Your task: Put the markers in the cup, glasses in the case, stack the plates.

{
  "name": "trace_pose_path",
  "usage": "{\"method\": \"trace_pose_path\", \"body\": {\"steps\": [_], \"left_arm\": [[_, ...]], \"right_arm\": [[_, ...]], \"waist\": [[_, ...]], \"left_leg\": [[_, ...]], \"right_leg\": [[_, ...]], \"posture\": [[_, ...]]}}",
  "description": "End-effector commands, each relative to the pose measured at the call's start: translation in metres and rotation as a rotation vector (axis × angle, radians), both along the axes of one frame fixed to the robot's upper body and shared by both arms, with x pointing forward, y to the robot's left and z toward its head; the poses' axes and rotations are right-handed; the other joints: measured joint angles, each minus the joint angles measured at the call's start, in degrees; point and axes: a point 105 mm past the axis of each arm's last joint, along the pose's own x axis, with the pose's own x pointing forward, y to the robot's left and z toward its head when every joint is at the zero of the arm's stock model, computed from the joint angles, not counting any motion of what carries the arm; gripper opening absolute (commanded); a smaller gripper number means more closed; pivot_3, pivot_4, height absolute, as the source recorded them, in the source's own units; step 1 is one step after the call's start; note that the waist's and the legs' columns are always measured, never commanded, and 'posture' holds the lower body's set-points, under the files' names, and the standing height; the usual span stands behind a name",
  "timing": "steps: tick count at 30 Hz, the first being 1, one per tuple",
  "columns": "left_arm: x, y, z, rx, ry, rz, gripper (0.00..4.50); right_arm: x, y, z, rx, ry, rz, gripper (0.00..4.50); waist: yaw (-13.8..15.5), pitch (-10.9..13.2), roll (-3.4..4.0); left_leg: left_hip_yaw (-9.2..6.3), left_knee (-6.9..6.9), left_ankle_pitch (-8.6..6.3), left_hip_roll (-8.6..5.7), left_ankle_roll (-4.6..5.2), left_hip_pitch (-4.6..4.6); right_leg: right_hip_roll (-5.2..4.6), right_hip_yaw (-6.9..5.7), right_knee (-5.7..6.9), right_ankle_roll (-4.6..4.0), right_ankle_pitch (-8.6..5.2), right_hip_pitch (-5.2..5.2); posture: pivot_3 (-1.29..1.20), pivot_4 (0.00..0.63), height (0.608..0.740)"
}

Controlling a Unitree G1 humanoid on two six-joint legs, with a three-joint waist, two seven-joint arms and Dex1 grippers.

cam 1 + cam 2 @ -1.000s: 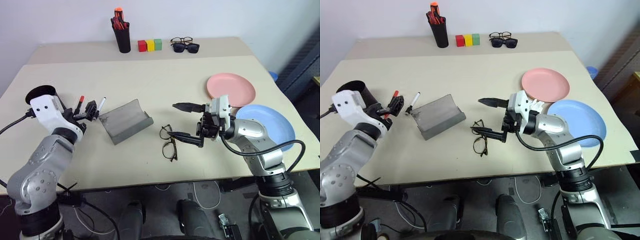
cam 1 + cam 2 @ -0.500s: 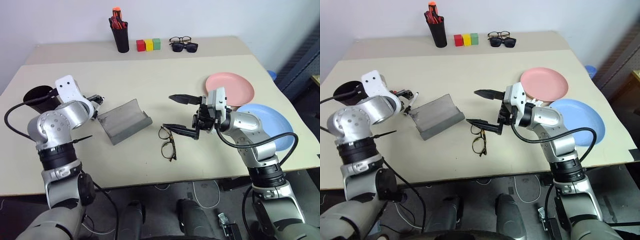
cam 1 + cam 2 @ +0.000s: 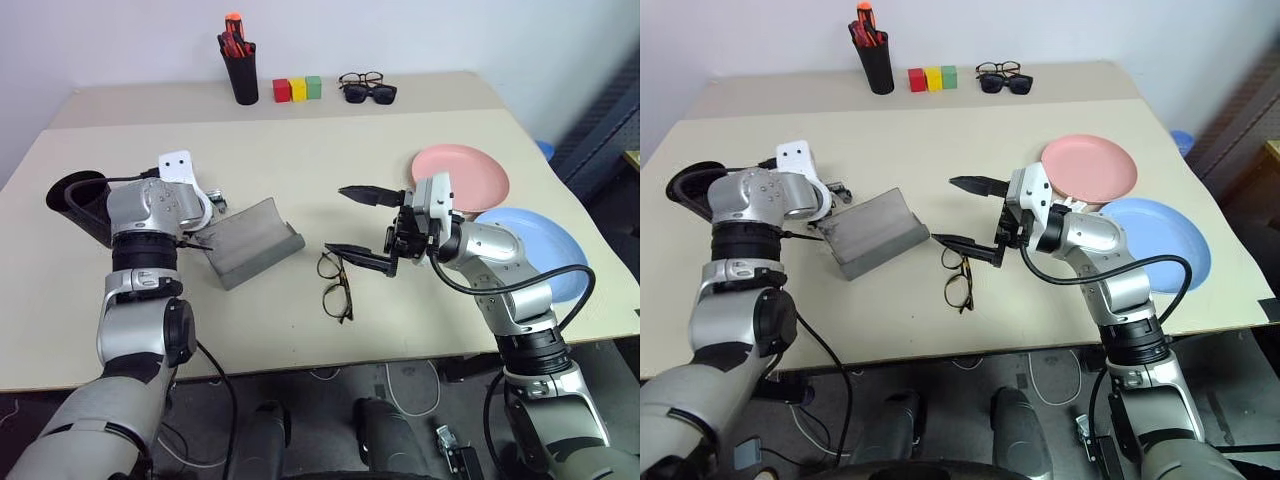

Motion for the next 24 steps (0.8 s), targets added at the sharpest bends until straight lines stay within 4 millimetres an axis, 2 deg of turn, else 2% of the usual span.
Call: {"method": "trace_pose_path", "body": {"steps": [1, 3, 5, 9, 11, 13, 16, 19, 22, 24], "left_arm": [[0.001, 0.009, 0.005, 0.012, 0.007, 0.037, 2.18], [0.000, 0.013, 0.001, 0.020, 0.021, 0.053, 1.24], [-0.001, 0.016, -0.001, 0.022, 0.030, 0.058, 0.10], [-0.001, 0.012, 0.000, 0.003, 0.021, 0.045, 0.03], [0.003, 0.002, 0.011, -0.005, -0.041, 0.002, 0.03], [0.004, -0.020, 0.022, -0.077, -0.080, -0.094, 0.03], [-0.004, -0.057, 0.069, -0.016, -0.327, -0.300, 0.03], [-0.020, -0.073, 0.098, 0.057, -0.502, -0.400, 0.03], [-0.032, -0.076, 0.117, 0.105, -0.621, -0.423, 0.03], [-0.044, -0.063, 0.154, 0.193, -0.832, -0.341, 0.03]], "right_arm": [[-0.004, -0.001, 0.016, 0.017, -0.061, -0.005, 4.50], [-0.004, -0.002, 0.016, 0.018, -0.061, -0.012, 4.50], [-0.003, -0.004, 0.015, 0.017, -0.058, -0.017, 4.50], [-0.003, -0.005, 0.013, 0.015, -0.053, -0.023, 4.50], [-0.002, -0.005, 0.013, 0.013, -0.052, -0.025, 4.50], [-0.001, -0.005, 0.013, 0.014, -0.051, -0.028, 4.50], [0.003, -0.005, 0.018, 0.026, -0.051, -0.047, 4.50], [0.006, -0.006, 0.023, 0.050, -0.041, -0.061, 4.50], [0.009, -0.007, 0.024, 0.077, -0.025, -0.072, 4.50], [0.012, -0.007, 0.025, 0.115, 0.000, -0.081, 4.50]], "waist": [[0.06, 0.00, 0.00], [0.08, 0.00, 0.00], [0.09, 0.00, 0.00], [-0.01, 0.00, 0.00], [0.05, 0.00, 0.00], [0.12, 0.01, -0.02], [0.25, 0.05, -0.05], [0.23, 0.06, -0.05], [0.06, 0.06, -0.05], [-0.06, 0.06, -0.05]], "left_leg": [[0.00, -0.01, 0.00, 0.00, 0.00, 0.00], [0.00, -0.02, 0.00, 0.00, 0.00, 0.00], [0.00, -0.02, 0.01, 0.00, -0.01, 0.00], [0.00, -0.02, 0.04, 0.00, -0.08, 0.02], [0.00, -0.02, 0.05, 0.00, -0.09, 0.02], [0.00, -0.02, 0.05, 0.00, -0.09, 0.01], [-0.01, -0.02, 0.06, 0.00, -0.11, -0.07], [0.00, -0.06, 0.07, 0.00, -0.14, -0.11], [0.01, -0.38, 0.16, 0.00, -0.29, 0.02], [-0.01, -0.58, 0.25, 0.00, -0.41, 0.08]], "right_leg": [[0.00, 0.00, 0.00, 0.00, 0.00, 0.00], [-0.01, 0.00, 0.01, 0.01, 0.00, 0.00], [-0.02, 0.00, 0.01, 0.03, 0.01, 0.00], [-0.02, 0.00, 0.03, 0.04, 0.02, 0.01], [-0.02, 0.00, 0.04, 0.04, 0.03, 0.01], [-0.02, 0.00, 0.03, 0.04, 0.03, 0.00], [-0.04, 0.00, -0.01, 0.06, 0.04, -0.01], [-0.07, 0.02, -0.02, 0.08, 0.06, -0.07], [-0.06, 0.04, -0.03, 0.07, 0.06, -0.12], [-0.04, 0.04, -0.02, 0.06, 0.05, -0.17]], "posture": [[0.00, 0.150, 0.740], [0.00, 0.150, 0.740], [0.00, 0.150, 0.740], [0.00, 0.150, 0.740], [0.00, 0.150, 0.740], [0.00, 0.150, 0.740], [0.00, 0.150, 0.740], [0.00, 0.150, 0.740], [0.00, 0.150, 0.740], [0.00, 0.150, 0.740]]}}
